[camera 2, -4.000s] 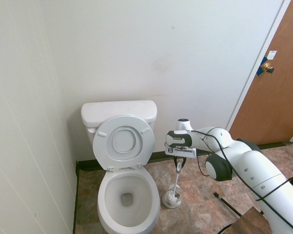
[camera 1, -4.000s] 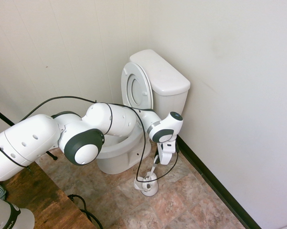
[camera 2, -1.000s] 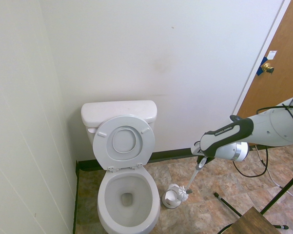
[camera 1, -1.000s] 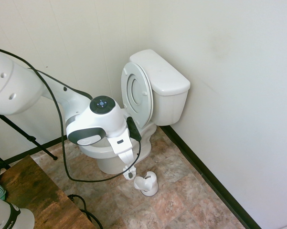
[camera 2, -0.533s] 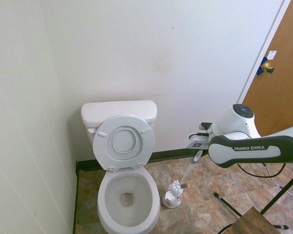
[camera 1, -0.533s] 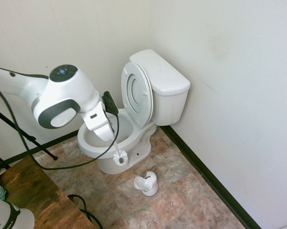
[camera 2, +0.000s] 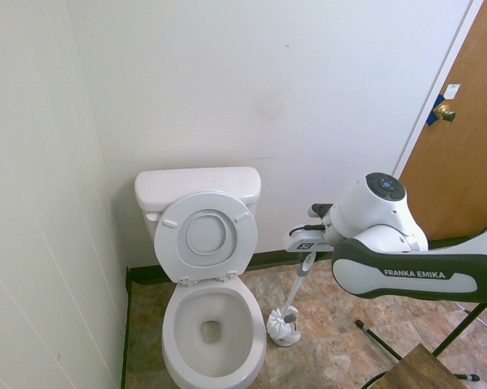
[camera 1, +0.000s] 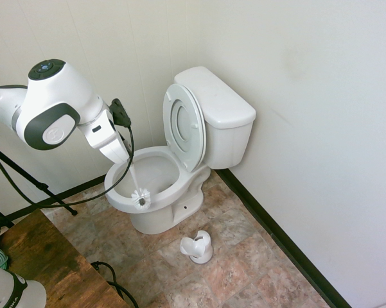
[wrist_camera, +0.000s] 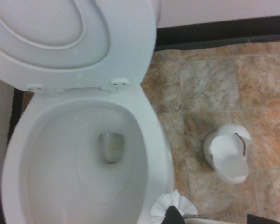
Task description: Clean the toilet
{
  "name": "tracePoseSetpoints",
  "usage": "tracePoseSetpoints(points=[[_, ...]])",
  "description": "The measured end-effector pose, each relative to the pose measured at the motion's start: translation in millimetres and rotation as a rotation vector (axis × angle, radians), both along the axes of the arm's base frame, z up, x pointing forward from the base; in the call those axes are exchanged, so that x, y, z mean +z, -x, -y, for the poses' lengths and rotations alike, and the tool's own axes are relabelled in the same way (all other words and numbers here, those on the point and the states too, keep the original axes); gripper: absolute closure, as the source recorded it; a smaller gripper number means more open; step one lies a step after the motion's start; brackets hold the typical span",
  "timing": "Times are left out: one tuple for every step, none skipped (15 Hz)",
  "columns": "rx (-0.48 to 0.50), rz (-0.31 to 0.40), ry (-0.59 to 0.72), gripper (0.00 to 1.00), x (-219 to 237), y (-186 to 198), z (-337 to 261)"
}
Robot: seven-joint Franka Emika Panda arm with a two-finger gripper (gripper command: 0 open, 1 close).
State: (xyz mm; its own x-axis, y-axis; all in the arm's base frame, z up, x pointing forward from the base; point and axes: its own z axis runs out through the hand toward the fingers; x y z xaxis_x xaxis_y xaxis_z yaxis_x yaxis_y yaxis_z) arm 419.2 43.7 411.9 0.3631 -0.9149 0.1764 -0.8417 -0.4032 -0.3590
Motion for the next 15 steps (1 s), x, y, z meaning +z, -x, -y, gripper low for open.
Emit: tracePoseSetpoints(points=[[0.022,0.009,0.0,1.0,4.2,-0.8,-15.5],[0.043,0.016,0.0,1.0,6.6,0.0,-31.0],[0.063,0.028,-0.001,1.0,9.3,0.4,-48.6],[0.078,0.041,-0.002,1.0,11.6,-1.5,-65.2],[0.092,0.053,0.0,1.0,11.7,-5.7,-81.1],[0.105,0.06,0.006,1.0,9.0,-13.3,-97.7],[0.116,0.061,0.011,1.0,4.8,-23.7,-112.0],[0.125,0.058,0.019,1.0,-0.6,-35.7,-124.1],[0.131,0.055,0.033,1.0,-7.8,-49.9,-135.2],[0.132,0.054,0.046,1.0,-16.5,-64.4,-143.6],[0.129,0.048,0.057,1.0,-27.4,-78.3,-148.5],[0.124,0.034,0.065,1.0,-40.8,-90.5,-151.3],[0.123,0.016,0.072,1.0,-55.9,-101.4,-153.7],[0.123,-0.007,0.077,1.0,-71.8,-110.4,-156.6],[0.128,-0.029,0.077,1.0,-86.2,-117.8,-161.0]])
